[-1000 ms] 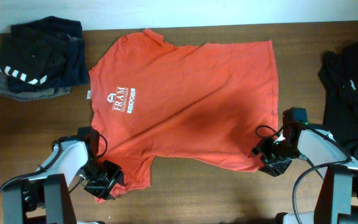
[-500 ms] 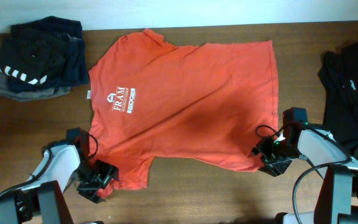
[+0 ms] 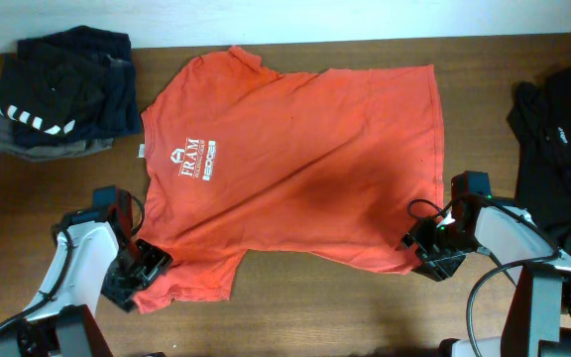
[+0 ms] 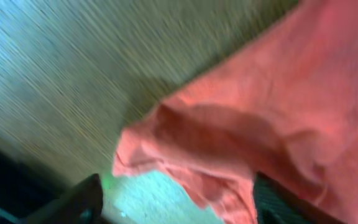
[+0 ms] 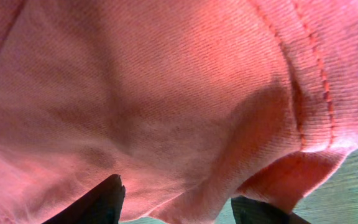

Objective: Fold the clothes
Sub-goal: 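Grasp the bottom hem corners with the left and right grippers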

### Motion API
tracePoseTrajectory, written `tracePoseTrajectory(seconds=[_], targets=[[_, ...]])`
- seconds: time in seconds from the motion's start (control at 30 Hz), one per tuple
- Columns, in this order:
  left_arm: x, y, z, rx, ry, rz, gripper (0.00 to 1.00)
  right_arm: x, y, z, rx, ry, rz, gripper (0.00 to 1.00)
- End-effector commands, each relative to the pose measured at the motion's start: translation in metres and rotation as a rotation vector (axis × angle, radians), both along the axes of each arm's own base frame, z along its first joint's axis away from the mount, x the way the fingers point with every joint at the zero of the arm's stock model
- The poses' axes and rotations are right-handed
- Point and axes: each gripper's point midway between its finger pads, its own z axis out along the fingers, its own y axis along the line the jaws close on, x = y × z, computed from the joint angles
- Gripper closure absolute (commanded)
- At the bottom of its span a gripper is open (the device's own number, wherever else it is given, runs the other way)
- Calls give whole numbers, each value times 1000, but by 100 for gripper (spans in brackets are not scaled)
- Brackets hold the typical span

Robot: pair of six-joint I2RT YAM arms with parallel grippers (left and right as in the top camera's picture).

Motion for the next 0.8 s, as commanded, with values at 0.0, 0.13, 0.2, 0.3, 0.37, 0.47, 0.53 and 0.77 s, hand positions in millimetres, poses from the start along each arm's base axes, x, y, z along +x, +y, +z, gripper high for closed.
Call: tracePoseTrajectory(seconds=[0.0,0.13,0.2,0.3,0.37,0.47,0.53,0.77], targets=[[12,16,2,73,-47,-49,21,-7,-7,-14,-50,21,17,39],[13,15,-4,65,-60,-53,21,-7,-7,-14,-49,22,17,39],[10,14,-7,62,-47,-53,21,-7,-7,-14,-50,21,17,38],[7,13,-12,57,-35,-54,21,-6,-7,-14,-50,18,17,39],[9,11,-16,43,-41,-60,21,-5,-7,-14,-51,15,17,38],[10,10,-18,33,-40,-69,21,-5,-7,-14,-51,14,17,38],[9,10,-18,33,-37,-74,21,-5,-7,-14,-51,14,17,38],[2,0,-32,-13,-41,-69,24,-6,-7,-14,-50,15,17,38]])
